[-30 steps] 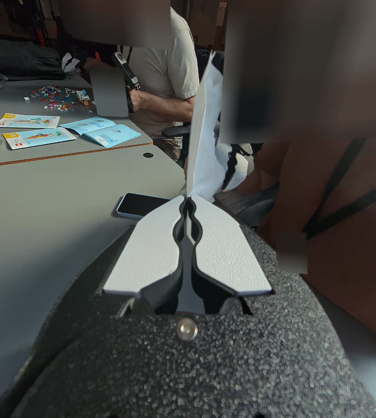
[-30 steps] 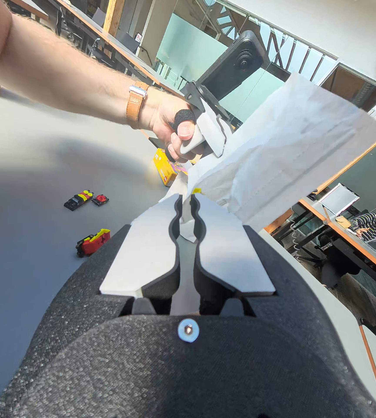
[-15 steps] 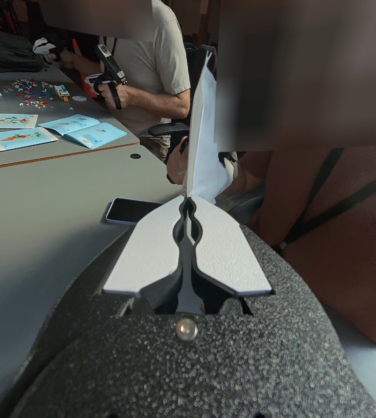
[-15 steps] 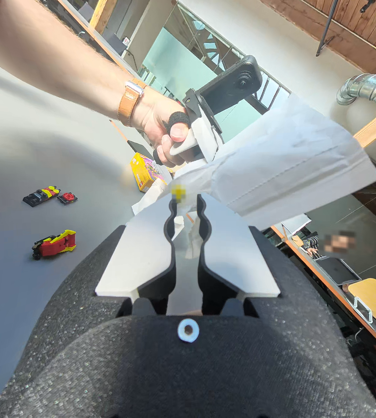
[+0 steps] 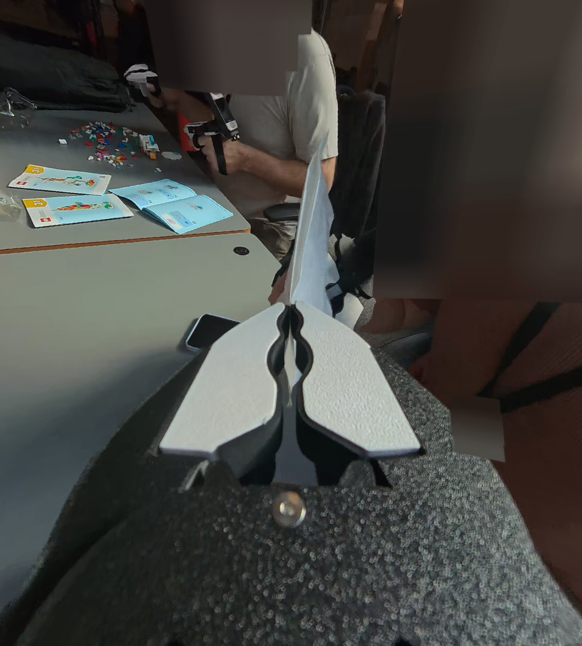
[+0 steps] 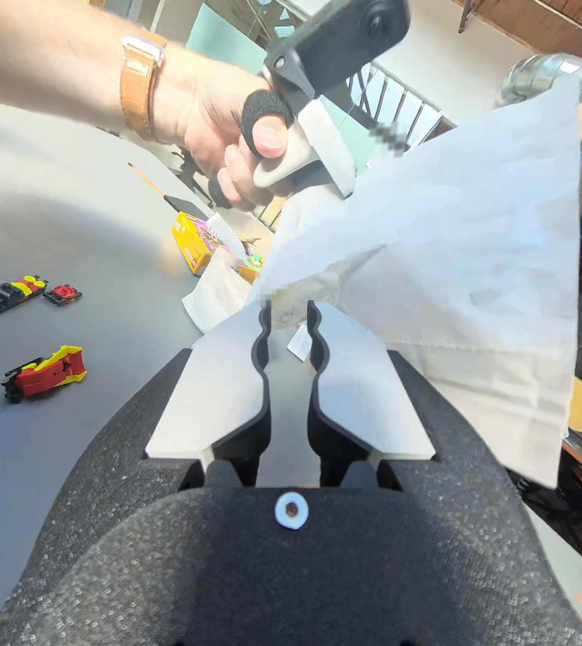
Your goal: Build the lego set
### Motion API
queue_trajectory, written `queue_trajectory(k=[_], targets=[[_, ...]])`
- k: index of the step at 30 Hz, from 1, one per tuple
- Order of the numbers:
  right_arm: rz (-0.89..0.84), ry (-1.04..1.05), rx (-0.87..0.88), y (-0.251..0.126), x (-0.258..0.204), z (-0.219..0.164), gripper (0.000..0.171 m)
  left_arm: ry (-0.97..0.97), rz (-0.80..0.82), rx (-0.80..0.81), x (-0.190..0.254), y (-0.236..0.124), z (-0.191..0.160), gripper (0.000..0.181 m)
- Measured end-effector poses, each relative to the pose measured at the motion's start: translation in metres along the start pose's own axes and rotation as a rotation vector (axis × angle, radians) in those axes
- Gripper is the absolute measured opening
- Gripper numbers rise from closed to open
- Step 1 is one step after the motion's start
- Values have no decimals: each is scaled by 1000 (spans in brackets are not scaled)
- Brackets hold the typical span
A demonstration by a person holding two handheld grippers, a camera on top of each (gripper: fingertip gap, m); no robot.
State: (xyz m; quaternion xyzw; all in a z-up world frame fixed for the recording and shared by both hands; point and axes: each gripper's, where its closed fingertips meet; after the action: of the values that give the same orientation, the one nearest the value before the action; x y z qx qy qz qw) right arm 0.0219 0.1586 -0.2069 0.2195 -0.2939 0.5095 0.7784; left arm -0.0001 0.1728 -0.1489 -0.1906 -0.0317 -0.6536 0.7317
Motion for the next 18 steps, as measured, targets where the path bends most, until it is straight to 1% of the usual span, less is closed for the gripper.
queue_trajectory(k=[2,5,7,8,10,12,13,14,15,17,18], targets=[[70,58,-73,6,-11,-23,17,80,122,-137,-15,3,-11,0],[181,86,-215,9,-33,-60,18,87,208,-302,-38,1,-35,0],[229,49,-293,6,-44,-77,18,108,283,-423,-54,-6,-53,0],[253,25,-329,2,-48,-83,18,112,304,-466,-59,-8,-60,0],[297,-9,-373,-5,-56,-91,18,143,344,-609,-66,-10,-82,0],[314,-36,-421,-13,-58,-99,18,164,360,-680,-69,-8,-94,0],[350,-39,-444,-18,-63,-103,12,195,389,-731,-74,-10,-99,0],[379,-34,-467,-21,-67,-107,11,223,415,-736,-78,-10,-99,0],[377,-38,-477,-23,-68,-109,12,207,388,-732,-74,-3,-102,0],[354,-49,-453,-21,-67,-107,19,250,409,-775,-79,1,-109,0],[347,-35,-434,-18,-67,-105,25,232,375,-765,-75,7,-113,0]])
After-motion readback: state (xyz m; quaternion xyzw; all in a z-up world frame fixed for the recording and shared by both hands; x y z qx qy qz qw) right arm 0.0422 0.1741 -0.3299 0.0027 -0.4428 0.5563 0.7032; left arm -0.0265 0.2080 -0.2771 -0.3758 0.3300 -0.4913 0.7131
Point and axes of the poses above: each gripper's, where its closed fingertips meet, y out along the fingers, z out of its top, x = y × z across the jaws, and after that the axes turned 7 degrees about -y, right-handed
